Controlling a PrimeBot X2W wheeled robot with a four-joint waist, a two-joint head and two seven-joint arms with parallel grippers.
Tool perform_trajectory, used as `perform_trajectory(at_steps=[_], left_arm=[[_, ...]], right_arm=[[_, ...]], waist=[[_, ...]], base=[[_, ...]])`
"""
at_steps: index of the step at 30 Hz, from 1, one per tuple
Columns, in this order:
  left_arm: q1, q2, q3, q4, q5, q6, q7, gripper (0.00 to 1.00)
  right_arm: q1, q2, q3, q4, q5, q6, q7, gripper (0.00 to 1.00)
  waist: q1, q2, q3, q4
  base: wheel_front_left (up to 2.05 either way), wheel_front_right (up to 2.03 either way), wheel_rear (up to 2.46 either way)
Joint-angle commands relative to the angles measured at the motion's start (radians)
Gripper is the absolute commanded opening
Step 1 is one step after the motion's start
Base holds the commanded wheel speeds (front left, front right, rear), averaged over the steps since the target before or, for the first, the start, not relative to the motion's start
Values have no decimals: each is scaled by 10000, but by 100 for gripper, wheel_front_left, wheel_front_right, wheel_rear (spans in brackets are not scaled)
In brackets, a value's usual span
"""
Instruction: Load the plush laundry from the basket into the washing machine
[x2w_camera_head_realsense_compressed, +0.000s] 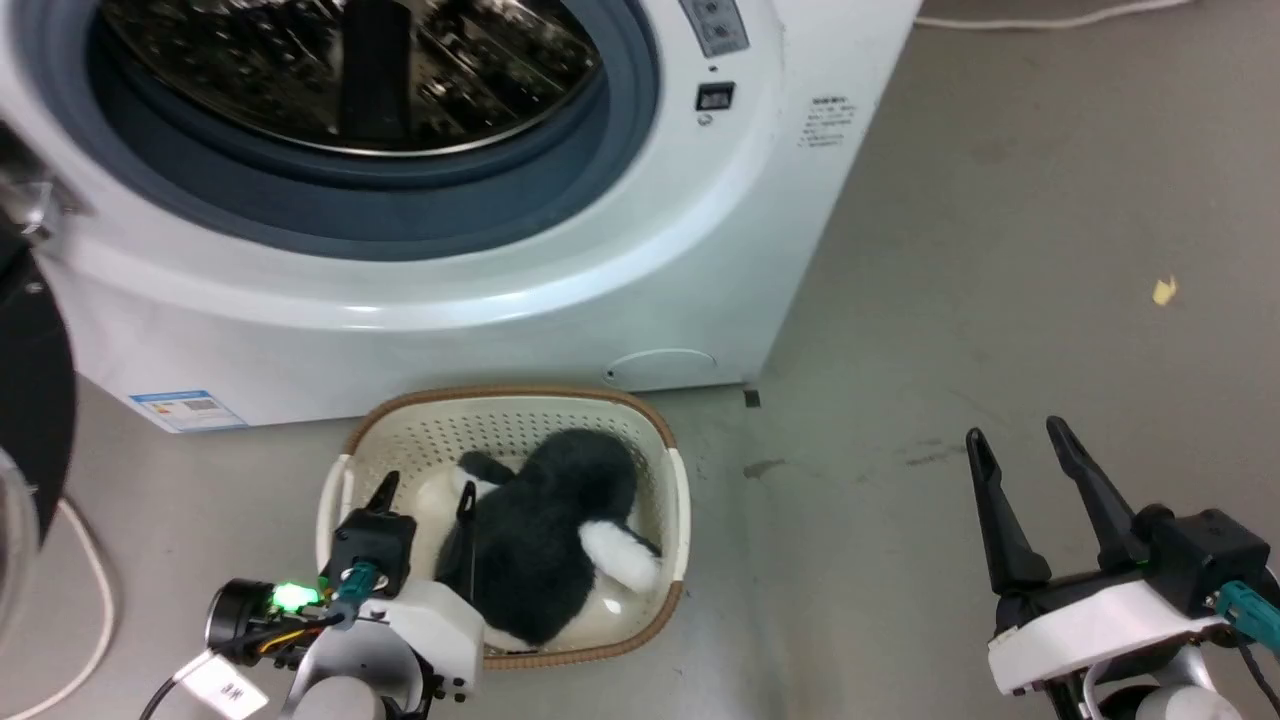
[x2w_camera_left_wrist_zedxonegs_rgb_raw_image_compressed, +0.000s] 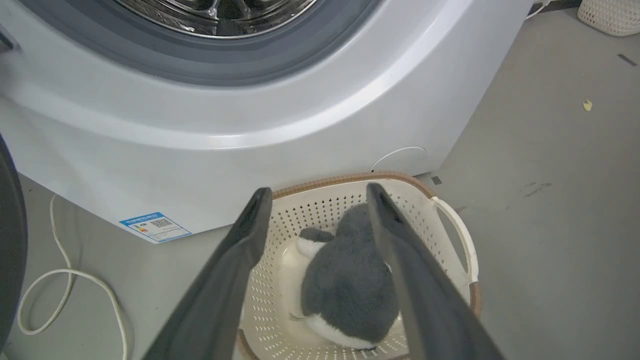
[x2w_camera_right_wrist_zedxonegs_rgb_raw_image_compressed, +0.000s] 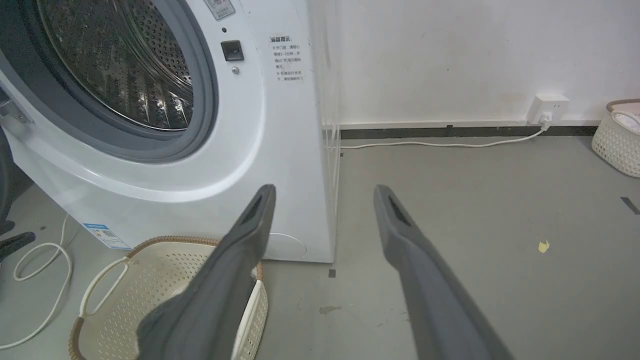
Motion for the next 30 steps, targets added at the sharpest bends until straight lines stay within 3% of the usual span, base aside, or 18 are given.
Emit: perform_trajectory(at_steps=[1, 11, 30], left_arm=[[-290, 102, -110, 294, -44, -107, 38, 100], [-1128, 430, -385, 1743, -263, -460, 286, 100], [-3126, 1212, -1353, 4525, -417, -829, 1823, 100]], right_arm=[[-229, -4, 30, -96, 182, -4, -110, 100], [-423, -4, 137, -183, 587, -5, -319, 100], [-917, -5, 360, -282, 1352, -6, -715, 100]], waist=[[-2, 0, 201, -170], [-2, 0, 973, -653], [-2, 0, 2656, -1472]], base=[[0, 0, 0], [0, 0, 0], [0, 0, 0]])
